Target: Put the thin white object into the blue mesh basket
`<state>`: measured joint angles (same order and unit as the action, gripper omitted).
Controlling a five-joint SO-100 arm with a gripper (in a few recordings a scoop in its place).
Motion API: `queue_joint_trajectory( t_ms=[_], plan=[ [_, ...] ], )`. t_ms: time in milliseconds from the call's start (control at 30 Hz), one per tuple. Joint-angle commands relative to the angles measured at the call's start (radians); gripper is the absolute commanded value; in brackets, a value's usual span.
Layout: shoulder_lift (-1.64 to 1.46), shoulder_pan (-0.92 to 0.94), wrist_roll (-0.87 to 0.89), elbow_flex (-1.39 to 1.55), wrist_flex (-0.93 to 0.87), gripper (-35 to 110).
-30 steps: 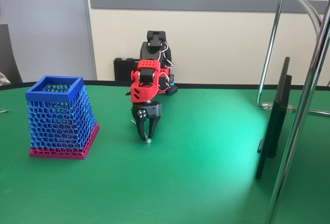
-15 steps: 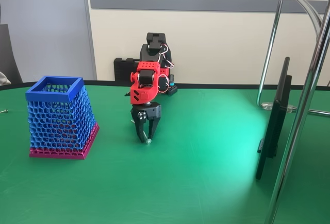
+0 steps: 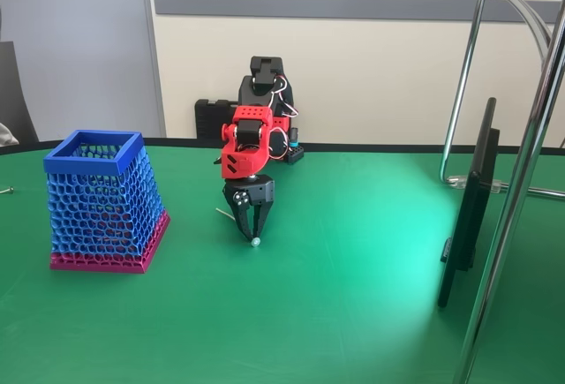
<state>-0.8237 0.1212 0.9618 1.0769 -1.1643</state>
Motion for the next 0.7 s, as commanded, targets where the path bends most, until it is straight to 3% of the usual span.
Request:
queue_joint_trajectory(
  t_ms=[0, 400, 667],
  plan=[
    [-0.011, -0.003, 0.000, -0.032, -0.006, 1],
    [-0.238, -0.081, -0.095, 0.074, 0.014, 1],
    [-0.397, -0.071, -0.299, 0.023, 0.140, 1]
  ],
)
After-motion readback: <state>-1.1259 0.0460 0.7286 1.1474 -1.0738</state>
